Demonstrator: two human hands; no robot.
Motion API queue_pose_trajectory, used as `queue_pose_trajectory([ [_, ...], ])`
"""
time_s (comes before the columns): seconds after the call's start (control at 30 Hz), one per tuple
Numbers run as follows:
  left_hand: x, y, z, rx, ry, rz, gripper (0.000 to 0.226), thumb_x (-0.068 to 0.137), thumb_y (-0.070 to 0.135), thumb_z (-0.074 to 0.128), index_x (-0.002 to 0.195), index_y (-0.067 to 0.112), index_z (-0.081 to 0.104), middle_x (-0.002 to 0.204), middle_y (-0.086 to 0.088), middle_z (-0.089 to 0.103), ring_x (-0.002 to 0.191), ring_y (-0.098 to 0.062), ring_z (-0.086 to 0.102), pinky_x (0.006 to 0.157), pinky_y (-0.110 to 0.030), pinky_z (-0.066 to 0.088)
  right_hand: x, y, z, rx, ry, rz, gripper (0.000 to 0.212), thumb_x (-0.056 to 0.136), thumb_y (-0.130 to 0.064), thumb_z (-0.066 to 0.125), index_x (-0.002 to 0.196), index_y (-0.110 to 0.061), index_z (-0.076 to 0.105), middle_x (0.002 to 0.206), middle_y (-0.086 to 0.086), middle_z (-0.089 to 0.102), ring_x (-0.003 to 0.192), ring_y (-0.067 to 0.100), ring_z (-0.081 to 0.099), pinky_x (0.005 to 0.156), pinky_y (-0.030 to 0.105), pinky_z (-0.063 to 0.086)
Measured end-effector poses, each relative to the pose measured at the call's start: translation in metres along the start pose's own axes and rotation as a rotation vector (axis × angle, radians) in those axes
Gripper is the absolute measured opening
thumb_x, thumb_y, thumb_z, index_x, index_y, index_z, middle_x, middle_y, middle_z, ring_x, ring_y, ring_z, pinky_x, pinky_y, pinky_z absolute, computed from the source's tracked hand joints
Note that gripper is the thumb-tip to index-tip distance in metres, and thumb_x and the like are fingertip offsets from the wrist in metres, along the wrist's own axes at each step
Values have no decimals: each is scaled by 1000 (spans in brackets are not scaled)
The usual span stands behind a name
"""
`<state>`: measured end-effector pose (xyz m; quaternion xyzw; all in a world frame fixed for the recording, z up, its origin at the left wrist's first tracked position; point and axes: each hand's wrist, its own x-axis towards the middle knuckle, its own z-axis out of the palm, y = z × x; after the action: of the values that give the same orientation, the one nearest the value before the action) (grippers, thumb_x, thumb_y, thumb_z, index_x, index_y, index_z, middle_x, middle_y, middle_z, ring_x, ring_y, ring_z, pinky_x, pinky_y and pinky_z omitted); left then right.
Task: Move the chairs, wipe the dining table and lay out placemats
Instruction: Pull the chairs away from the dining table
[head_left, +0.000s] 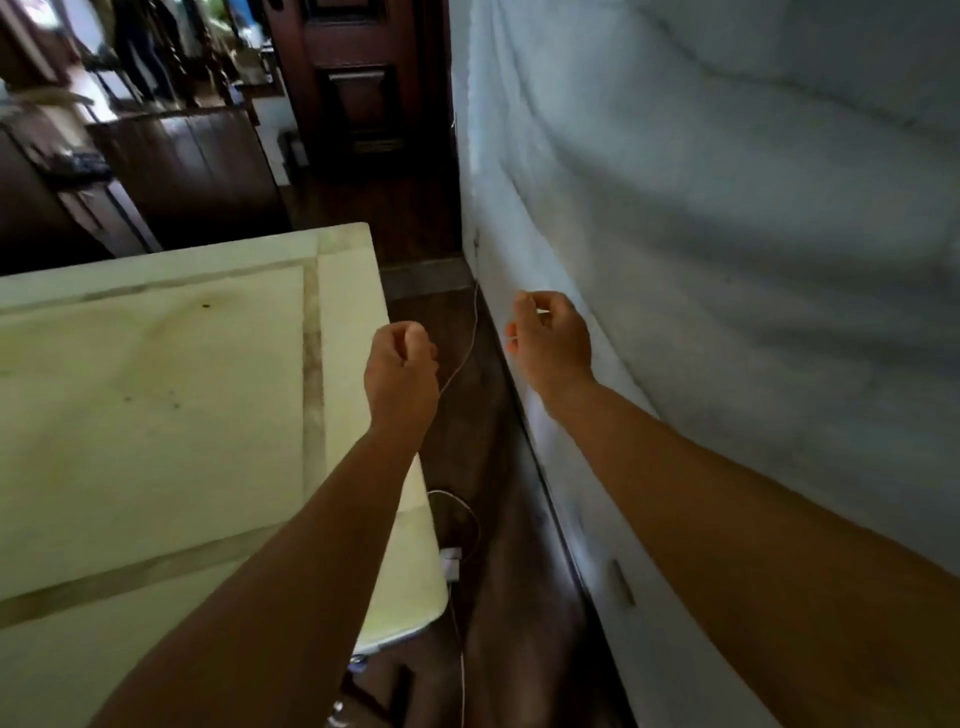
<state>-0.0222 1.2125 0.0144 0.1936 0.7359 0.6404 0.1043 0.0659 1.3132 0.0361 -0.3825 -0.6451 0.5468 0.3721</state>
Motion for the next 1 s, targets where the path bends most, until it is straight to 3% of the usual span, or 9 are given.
queue_pose_trajectory([
  [0.13, 27, -5, 13, 2, 94, -36, 17, 95, 29, 41, 99, 19, 54, 85, 0, 63, 76, -15, 61, 60, -21, 47, 40, 16, 18, -45, -94, 36, 16, 94, -38, 44, 79, -34, 47, 75, -4, 63, 68, 12, 63, 54, 19, 46],
  [0.23, 54, -12, 15, 14, 166, -51, 18, 95, 31, 40, 100, 19, 54, 91, -5, 65, 80, -17, 63, 67, -26, 51, 70, 27, 42, -57, -180, 26, 15, 95, -40, 41, 82, -34, 47, 77, -4, 62, 70, 12, 63, 53, 17, 44],
  [0.3, 71, -18, 13, 14, 219, -65, 17, 95, 30, 40, 99, 20, 53, 92, -5, 65, 79, -17, 63, 69, -28, 52, 88, 28, 61, -66, -225, 15, 15, 96, -39, 41, 88, -29, 49, 79, -2, 63, 70, 10, 62, 50, 12, 42],
  [0.47, 133, -30, 11, 2, 326, -128, 15, 96, 30, 41, 99, 21, 51, 89, 0, 64, 74, -12, 62, 70, -29, 51, 136, 25, 119, -112, -344, -23, 30, 97, -44, 37, 106, -21, 55, 90, -3, 67, 79, 11, 64, 66, 22, 48],
  [0.57, 165, -28, 9, -6, 375, -133, 15, 95, 30, 41, 102, 21, 51, 93, -1, 64, 78, -13, 62, 71, -30, 51, 160, 19, 154, -139, -392, -36, 37, 96, -47, 37, 113, -20, 55, 93, -3, 67, 81, 9, 64, 65, 21, 47],
  [0.7, 194, -30, -6, -32, 469, -158, 16, 95, 29, 42, 104, 21, 53, 90, 1, 64, 78, -13, 63, 73, -30, 52, 176, 14, 203, -136, -401, -7, 40, 95, -48, 37, 112, -18, 56, 101, 3, 68, 89, 17, 65, 78, 34, 54],
  [1.0, 229, -64, -54, -69, 693, -260, 13, 94, 27, 43, 103, 21, 52, 93, -3, 66, 76, -13, 62, 71, -30, 51, 168, 31, 304, -36, -529, 88, 35, 95, -44, 39, 108, -16, 57, 95, 5, 68, 85, 18, 66, 79, 34, 54],
])
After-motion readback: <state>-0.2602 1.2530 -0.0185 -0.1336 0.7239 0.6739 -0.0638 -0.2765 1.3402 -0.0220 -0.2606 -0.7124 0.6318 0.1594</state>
